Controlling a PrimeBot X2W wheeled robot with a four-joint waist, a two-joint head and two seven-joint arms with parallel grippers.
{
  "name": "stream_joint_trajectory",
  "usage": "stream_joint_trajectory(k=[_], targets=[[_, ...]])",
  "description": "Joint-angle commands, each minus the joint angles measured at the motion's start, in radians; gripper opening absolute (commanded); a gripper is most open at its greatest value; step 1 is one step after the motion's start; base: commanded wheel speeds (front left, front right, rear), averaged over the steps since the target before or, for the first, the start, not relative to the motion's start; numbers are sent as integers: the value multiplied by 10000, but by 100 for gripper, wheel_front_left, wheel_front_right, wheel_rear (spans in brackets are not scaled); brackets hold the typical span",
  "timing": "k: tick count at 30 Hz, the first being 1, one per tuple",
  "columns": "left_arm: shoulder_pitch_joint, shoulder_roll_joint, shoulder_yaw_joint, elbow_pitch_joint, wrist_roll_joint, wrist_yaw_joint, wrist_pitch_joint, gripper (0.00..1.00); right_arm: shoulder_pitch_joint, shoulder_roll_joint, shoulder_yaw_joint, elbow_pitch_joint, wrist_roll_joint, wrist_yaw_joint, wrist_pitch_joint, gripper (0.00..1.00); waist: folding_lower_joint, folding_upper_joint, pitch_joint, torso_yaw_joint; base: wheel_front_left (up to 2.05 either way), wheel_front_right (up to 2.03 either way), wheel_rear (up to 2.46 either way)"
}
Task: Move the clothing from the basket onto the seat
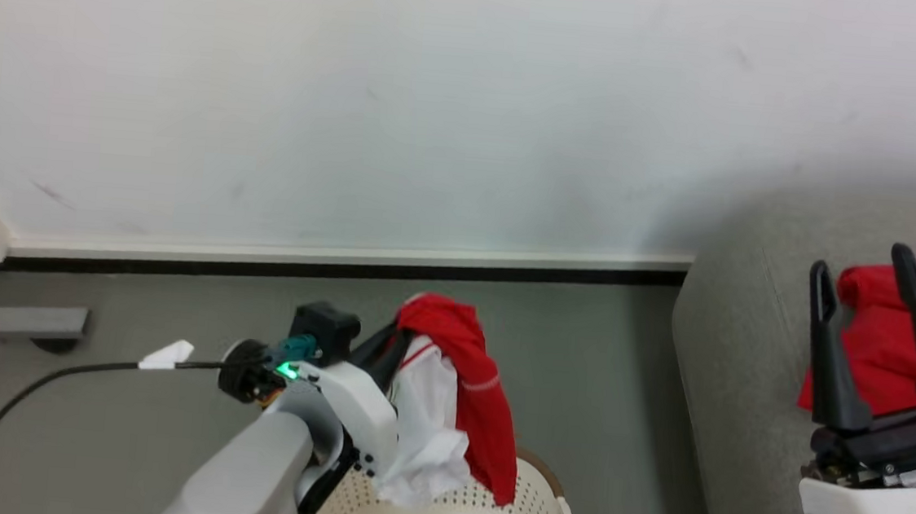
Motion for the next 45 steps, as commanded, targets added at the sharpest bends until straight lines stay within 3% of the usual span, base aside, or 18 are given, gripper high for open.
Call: stream_joint_trajectory(k=[1, 18, 31, 37, 45], targets=[[78, 153, 119, -399, -5, 82, -19, 0, 251, 7, 24, 58, 36, -23, 11, 100, 3, 0, -354, 241, 0, 0, 0], [-440, 1054, 575, -4896, -86, 1056, 1268, 0, 971, 126, 588, 347, 107, -23, 9, 100, 3, 0, -952, 346, 0, 0, 0], [-165, 1239, 456, -6068, -192, 1372, 1853, 0, 757, 0, 1385, 536, 527, -23, 9, 100, 3, 0, -946, 366, 0, 0, 0], [-143, 1267, 403, -6152, -247, 1386, 1896, 0, 360, -374, 2894, 1329, 972, -23, 9, 100, 3, 0, -932, 352, 0, 0, 0], [-168, 1136, 168, -6335, -292, 1261, 1984, 0, -794, -226, 4865, 3276, 1827, -23, 9, 100, 3, 0, -1069, 506, 0, 0, 0]])
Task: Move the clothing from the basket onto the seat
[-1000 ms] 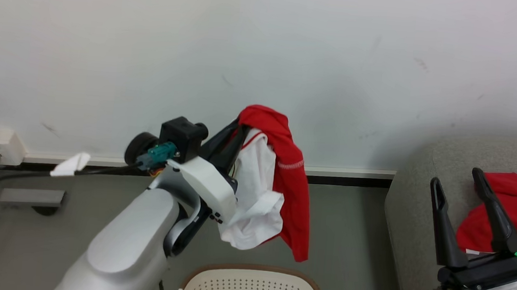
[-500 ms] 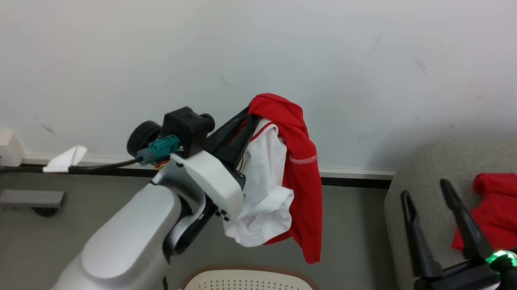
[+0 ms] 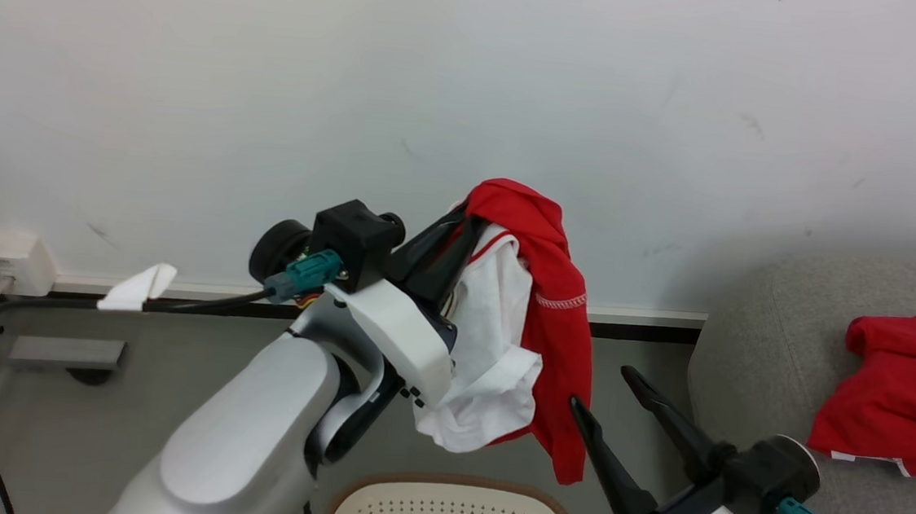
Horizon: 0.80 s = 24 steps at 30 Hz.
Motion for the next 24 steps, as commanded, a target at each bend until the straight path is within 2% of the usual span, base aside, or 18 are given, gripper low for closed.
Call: stream_joint_trajectory(k=[1, 8, 18, 21, 22, 23, 24], targets=[[38, -24, -30, -87, -139, -50, 35, 0, -257, 26, 140, 209, 155, -23, 9, 100, 0, 0, -41, 74, 0, 0, 0], [13, -208, -243, -292, -204, -116, 123, 0, -1340, 300, 1064, 1614, 974, -23, 11, 100, 0, 0, -86, 344, 0, 0, 0], [145, -634, -689, -537, -405, -368, 209, 0, -3066, 807, 3092, 3712, 2194, -23, 10, 100, 0, 0, 0, 826, 0, 0, 0], [108, -686, -791, -533, -414, -412, 221, 0, -3446, 867, 3328, 4154, 2422, -23, 10, 100, 0, 0, 28, 1011, 0, 0, 0], [106, -694, -796, -515, -421, -406, 211, 0, -3507, 890, 3352, 4263, 2478, -23, 10, 44, 0, 0, 32, 1061, 0, 0, 0], [111, -693, -802, -488, -429, -390, 202, 0, -3562, 909, 3334, 4343, 2527, -23, 10, 0, 0, 0, 34, 1104, 0, 0, 0], [122, -689, -805, -469, -440, -372, 193, 0, -3600, 931, 3302, 4404, 2560, -23, 10, 0, 0, 0, 39, 1135, 0, 0, 0]])
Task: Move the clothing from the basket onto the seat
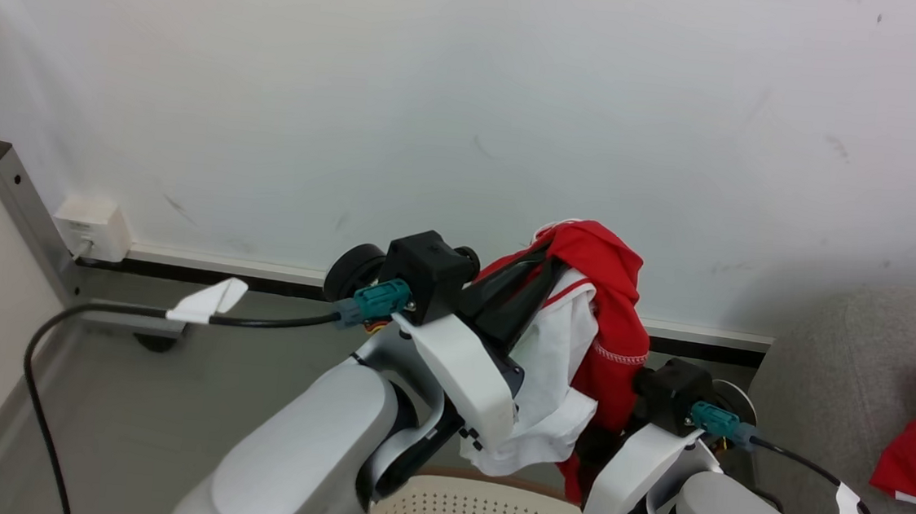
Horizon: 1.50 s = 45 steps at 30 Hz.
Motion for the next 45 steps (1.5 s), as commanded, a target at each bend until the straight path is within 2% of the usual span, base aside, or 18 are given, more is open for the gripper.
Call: stream_joint_trajectory(k=[1, 8, 26, 27, 28, 29, 40, 45], targets=[[77, 40, 32, 19, -95, 30, -50, 0, -103, 2, -26, 94, 66, -23, 10, 0, 0, 0, 15, 52, 0, 0, 0], [169, 216, 105, 159, -121, 122, -106, 0, 190, -147, -643, -213, -241, -23, 10, 0, 0, 0, 11, -42, 0, 0, 0], [769, 784, 409, 221, -454, 467, -261, 0, 1364, -749, -3061, -1867, -1261, -23, 8, 0, 0, 0, 30, -541, 0, 0, 0], [820, 774, 403, 235, -500, 483, -240, 32, 1411, -797, -3249, -1978, -1307, -23, 8, 0, 0, 0, 26, -551, 0, 0, 0], [868, 765, 396, 252, -516, 487, -223, 58, 1464, -834, -3425, -2093, -1352, -23, 8, 0, 0, 0, 23, -564, 0, 0, 0], [900, 751, 386, 263, -509, 503, -229, 100, 1527, -864, -3570, -2205, -1381, -23, 8, 0, 0, 0, 19, -583, 0, 0, 0], [1251, 798, 322, 251, -663, 488, -434, 100, 1940, -1122, -4968, -3313, -1145, -23, 7, 0, 0, 0, 48, -1126, 0, 0, 0], [1380, 777, 269, 267, -736, 486, -525, 100, 2108, -1410, -5552, -3820, -1034, -23, 7, 0, 0, 0, 103, -1586, 0, 0, 0]])
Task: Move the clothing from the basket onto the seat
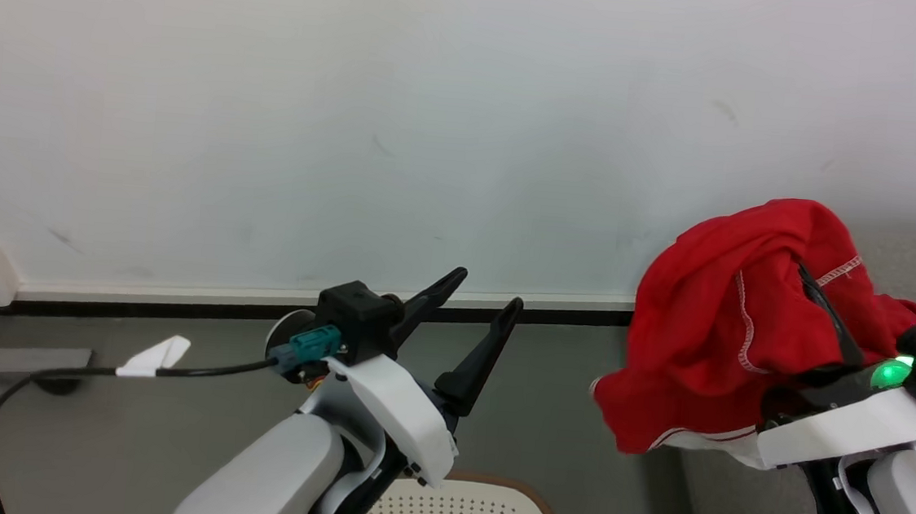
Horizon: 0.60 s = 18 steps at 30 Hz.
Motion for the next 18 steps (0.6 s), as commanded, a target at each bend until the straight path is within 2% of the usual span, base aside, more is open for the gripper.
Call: stream_joint_trajectory(k=[1, 9, 18], targets=[[139, 15, 12, 15, -42, 22, -86, 100, 155, -102, -96, -98, 55, -23, 3, 0, 0, -1, 46, -215, 0, 0, 0], [90, 39, -89, 41, 21, -24, -255, 100, 461, -619, -1085, -988, -169, -23, 3, 0, 0, -1, 201, -1371, 0, 0, 0], [-9, 80, -138, 59, 211, 79, -498, 100, 975, -897, -1863, -1621, -370, -23, 2, 0, 0, -1, 394, -2534, 0, 0, 0]])
